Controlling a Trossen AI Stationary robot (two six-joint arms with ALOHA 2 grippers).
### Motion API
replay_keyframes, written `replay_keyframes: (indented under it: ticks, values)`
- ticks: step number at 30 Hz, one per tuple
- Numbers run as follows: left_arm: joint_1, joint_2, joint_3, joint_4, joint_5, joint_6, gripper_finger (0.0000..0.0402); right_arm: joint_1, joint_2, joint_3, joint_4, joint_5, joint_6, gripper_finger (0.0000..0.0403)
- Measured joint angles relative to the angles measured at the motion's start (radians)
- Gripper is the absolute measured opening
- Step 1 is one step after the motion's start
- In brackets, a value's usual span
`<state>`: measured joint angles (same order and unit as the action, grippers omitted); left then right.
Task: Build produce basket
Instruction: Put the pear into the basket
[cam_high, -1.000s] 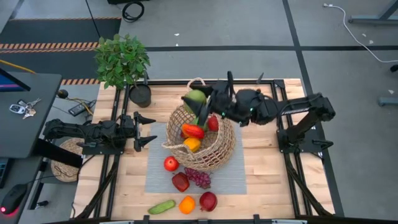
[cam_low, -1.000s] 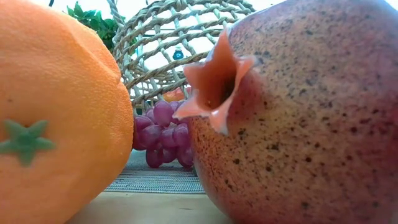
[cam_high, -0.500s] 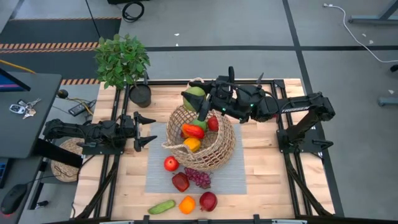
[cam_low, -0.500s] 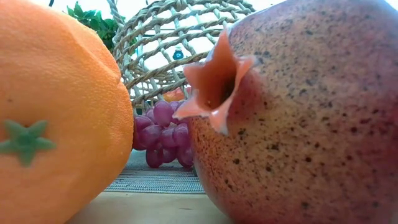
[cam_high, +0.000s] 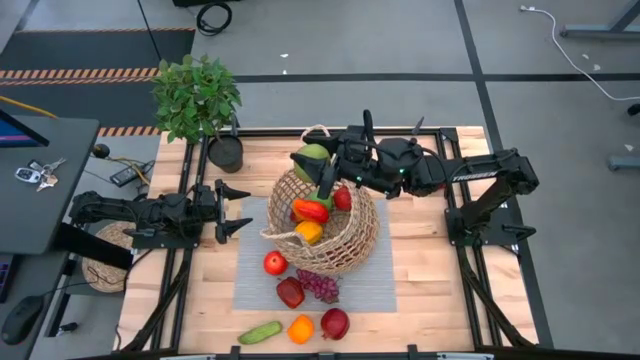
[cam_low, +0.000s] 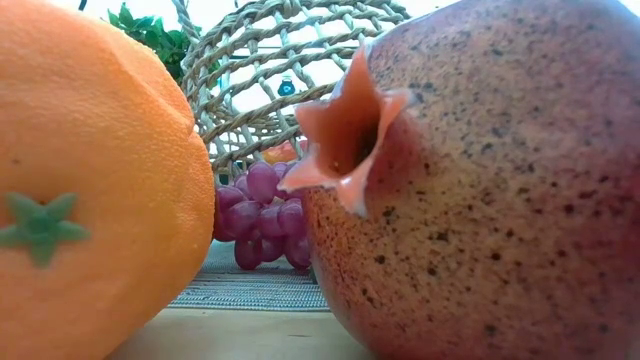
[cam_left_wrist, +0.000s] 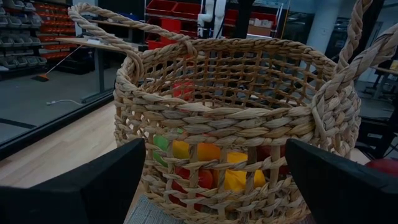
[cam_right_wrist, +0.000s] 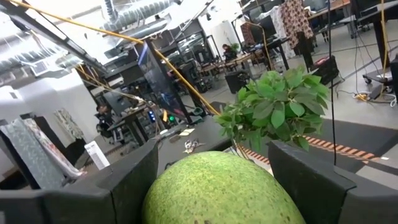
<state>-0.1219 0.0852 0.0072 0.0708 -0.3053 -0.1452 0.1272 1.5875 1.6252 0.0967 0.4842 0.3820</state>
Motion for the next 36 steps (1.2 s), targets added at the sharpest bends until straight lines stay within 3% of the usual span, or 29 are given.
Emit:
replay_keyframes:
  ticks: [8, 19, 25, 36]
  values:
    - [0.0, 0.0, 0.0, 0.0, 0.0, 0.0, 0.0392, 0.006, 0.0, 0.0, -0.035, 0.0, -0.018, 0.0304]
    - [0.0, 0.0, 0.0, 0.0, 0.0, 0.0, 0.0392, 0.006, 0.0, 0.0, -0.271, 0.001, -0.009, 0.0304]
    - [0.0, 0.0, 0.0, 0.0, 0.0, 0.0, 0.0392, -0.009, 0.03, 0.0, -0.399, -0.003, 0.075, 0.0304]
    - [0.0, 0.002, 0.0, 0.005, 0.0, 0.0, 0.0392, -0.052, 0.121, 0.0, -0.512, -0.15, 0.219, 0.0304]
